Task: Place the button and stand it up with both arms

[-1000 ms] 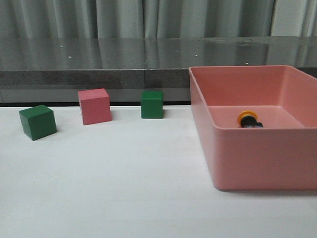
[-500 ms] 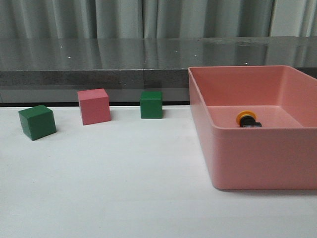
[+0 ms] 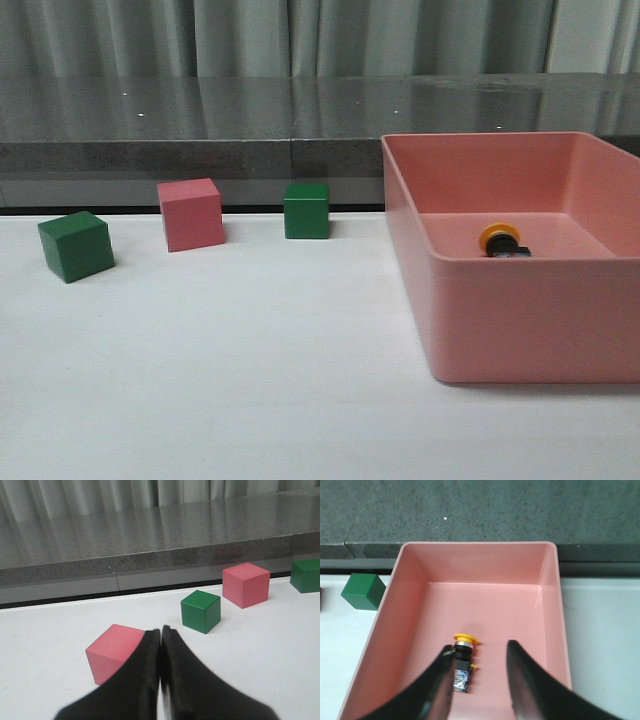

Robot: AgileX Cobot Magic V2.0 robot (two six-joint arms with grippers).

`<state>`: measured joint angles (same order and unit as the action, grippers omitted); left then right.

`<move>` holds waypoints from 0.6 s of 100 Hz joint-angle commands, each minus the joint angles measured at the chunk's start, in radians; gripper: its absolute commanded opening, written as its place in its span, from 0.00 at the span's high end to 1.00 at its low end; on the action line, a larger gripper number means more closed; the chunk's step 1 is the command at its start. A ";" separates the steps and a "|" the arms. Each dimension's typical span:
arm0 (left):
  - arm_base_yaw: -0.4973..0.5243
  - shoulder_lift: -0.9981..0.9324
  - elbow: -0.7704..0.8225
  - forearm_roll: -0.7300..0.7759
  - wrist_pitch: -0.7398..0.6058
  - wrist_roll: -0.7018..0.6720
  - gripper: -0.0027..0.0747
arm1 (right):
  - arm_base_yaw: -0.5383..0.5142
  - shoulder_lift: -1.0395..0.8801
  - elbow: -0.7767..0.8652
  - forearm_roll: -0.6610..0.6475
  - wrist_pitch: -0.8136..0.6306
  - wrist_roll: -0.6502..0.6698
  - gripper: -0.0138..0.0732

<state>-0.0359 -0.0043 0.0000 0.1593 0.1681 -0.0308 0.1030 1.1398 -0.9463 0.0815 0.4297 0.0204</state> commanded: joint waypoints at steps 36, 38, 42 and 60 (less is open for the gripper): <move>0.000 -0.029 0.045 -0.008 -0.077 -0.008 0.99 | 0.076 0.339 -0.187 0.003 -0.077 -0.038 0.19; 0.000 -0.029 0.045 -0.008 -0.077 -0.008 0.99 | 0.076 0.357 -0.193 0.003 -0.076 -0.038 0.19; 0.000 -0.029 0.045 -0.008 -0.077 -0.008 0.99 | 0.081 0.392 -0.205 0.003 -0.072 -0.038 0.19; 0.000 -0.029 0.045 -0.008 -0.077 -0.008 0.99 | 0.099 0.521 -0.224 0.004 -0.055 -0.038 0.19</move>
<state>-0.0359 -0.0043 0.0000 0.1593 0.1681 -0.0308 0.1922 1.6525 -1.1322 0.0815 0.4164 -0.0067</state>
